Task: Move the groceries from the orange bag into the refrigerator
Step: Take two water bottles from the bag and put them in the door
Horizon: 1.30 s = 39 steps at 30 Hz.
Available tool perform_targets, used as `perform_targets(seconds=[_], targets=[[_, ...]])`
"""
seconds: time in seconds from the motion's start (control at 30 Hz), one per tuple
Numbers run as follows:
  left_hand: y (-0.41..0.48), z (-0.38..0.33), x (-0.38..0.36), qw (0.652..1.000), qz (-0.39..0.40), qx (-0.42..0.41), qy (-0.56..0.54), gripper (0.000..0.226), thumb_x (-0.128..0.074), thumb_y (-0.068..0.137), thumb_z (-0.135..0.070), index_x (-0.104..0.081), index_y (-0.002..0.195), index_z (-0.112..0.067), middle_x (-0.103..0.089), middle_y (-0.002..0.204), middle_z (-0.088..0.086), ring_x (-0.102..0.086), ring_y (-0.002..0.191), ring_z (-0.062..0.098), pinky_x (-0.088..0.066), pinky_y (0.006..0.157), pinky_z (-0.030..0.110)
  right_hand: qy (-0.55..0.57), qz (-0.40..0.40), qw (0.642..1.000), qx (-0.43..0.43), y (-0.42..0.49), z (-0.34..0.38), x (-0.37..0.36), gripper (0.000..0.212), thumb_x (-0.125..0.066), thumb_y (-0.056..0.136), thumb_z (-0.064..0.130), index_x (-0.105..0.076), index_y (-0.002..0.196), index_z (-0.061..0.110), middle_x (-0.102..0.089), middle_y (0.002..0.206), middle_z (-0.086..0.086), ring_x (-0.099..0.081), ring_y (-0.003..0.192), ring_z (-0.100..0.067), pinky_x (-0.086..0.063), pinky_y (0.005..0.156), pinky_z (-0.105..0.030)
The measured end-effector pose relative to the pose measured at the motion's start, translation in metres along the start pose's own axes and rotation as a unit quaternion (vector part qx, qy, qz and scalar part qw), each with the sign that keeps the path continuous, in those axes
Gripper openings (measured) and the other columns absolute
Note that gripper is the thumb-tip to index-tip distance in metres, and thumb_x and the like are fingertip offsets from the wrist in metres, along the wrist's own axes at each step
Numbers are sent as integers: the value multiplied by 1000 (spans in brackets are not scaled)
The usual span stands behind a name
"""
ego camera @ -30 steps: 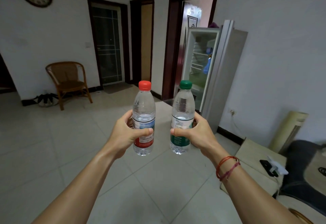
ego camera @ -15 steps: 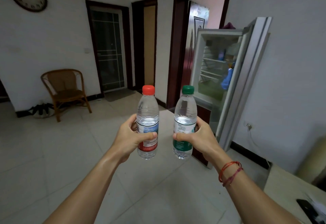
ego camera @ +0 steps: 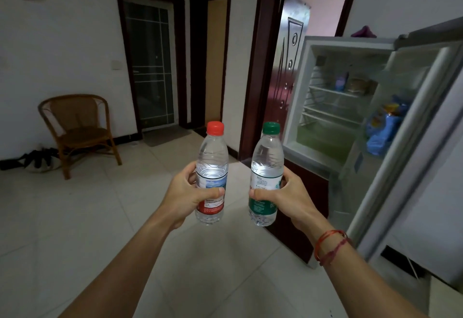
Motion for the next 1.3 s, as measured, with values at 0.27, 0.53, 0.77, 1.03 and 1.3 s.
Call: perform_targets(seconds=[0.27, 0.53, 0.77, 1.03, 1.3], targets=[[170, 25, 24, 999, 45, 23, 13, 70, -85, 65, 3, -60, 125, -20, -72, 114, 2, -69, 104, 26, -53, 96, 51, 4, -56, 998, -25, 144, -8, -28, 54, -91, 62, 2, -67, 107, 20, -75, 93, 5, -73, 80, -6, -54, 64, -15], [296, 44, 14, 995, 89, 18, 28, 56, -82, 70, 2, -60, 112, -28, -71, 109, -4, -68, 98, 19, -56, 91, 43, 11, -91, 995, -48, 263, -28, -26, 54, -91, 61, 1, -66, 104, 22, -76, 94, 5, -74, 80, -8, -56, 68, -21], [424, 77, -20, 993, 106, 6, 53, 54, -81, 75, -4, -55, 109, -37, -67, 115, -2, -64, 107, 23, -52, 95, 45, 16, -107, 993, -53, 380, -66, -9, 57, -91, 61, 4, -64, 107, 25, -74, 97, 7, -71, 89, -13, -56, 73, -26], [585, 100, -94, 987, 149, 1, 52, 56, -81, 74, -2, -54, 112, -33, -65, 105, -14, -64, 91, 6, -51, 69, 15, 35, -150, 987, -56, 525, -99, 56, 55, -90, 60, -1, -64, 100, 27, -74, 90, 9, -72, 83, -9, -56, 70, -25], [694, 109, -199, 970, 241, -4, 27, 56, -84, 68, 1, -61, 104, -35, -75, 93, -15, -72, 88, 3, -55, 69, 19, 12, -227, 971, -79, 594, -123, 144, 56, -91, 59, -1, -67, 102, 25, -76, 93, 4, -74, 80, -8, -57, 69, -22]])
Point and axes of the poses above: each hand's wrist, its own y-axis towards the middle knuckle, its own x-axis out of the back of the hand, z = x × y, the point moved 6 cm from there along y, towards the middle knuckle
